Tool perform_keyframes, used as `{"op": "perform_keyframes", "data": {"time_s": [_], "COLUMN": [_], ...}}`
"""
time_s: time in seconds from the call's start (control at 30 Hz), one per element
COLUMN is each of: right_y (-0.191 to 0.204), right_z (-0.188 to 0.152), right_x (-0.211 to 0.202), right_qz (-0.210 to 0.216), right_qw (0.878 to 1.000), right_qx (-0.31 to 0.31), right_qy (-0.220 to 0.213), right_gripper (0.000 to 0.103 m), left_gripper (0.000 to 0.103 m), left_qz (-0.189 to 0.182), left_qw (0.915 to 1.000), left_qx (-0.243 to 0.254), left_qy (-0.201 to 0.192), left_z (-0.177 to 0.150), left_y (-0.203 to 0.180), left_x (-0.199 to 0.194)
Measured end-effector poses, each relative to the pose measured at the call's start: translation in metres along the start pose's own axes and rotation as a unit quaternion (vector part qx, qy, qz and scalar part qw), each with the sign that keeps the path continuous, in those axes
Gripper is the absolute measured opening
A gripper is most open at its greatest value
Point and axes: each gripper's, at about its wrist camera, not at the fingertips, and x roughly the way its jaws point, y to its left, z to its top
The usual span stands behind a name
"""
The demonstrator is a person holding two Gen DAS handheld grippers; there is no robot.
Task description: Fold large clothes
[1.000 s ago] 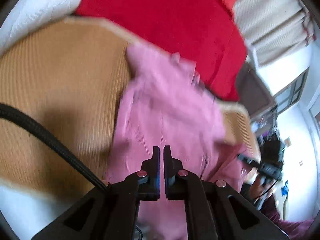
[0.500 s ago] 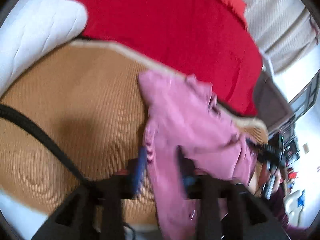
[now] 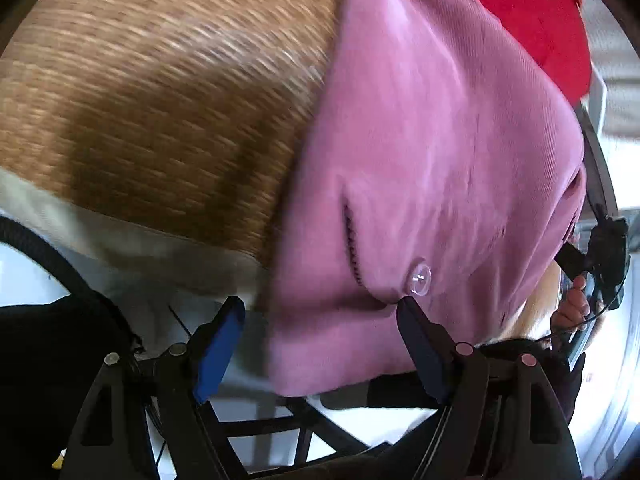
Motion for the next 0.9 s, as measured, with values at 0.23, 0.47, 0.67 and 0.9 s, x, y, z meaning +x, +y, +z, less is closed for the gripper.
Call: {"op": "perform_keyframes", "data": {"time_s": [0.23, 0.47, 0.67, 0.9], "right_y": [-0.002, 0.019, 0.033, 0.093], "right_z": [-0.039, -0.064, -0.078, -0.055], "right_x": [-0.001, 0.003, 0.005, -0.013], "right_qz": [0.035, 0.064, 0.057, 0.082], "right_qw": [0.998, 0.991, 0.985, 0.985], "right_qx": [0.005, -0.022, -0.053, -0.126], "right_qy": [0.058, 0.119, 0.151, 0.087], "right_gripper": [0.08, 0.049, 0.038, 0.016], "left_gripper": [0.017, 0.01, 0.007, 0.004], "left_qz": [-0.032, -0.106, -0.156, -0.19], "left_qw": [0.9984, 0.987, 0.9725, 0.9553], "left_qx": [0.044, 0.105, 0.134, 0.148], "left_qy": [-0.013, -0.058, -0.109, -0.171], "left_z": [-0.005, -0.007, 0.018, 0.073], "left_y": [-0.009, -0.035, -0.057, -0.075], "left_x": [-0.004, -0.063, -0.123, -0.175]}}
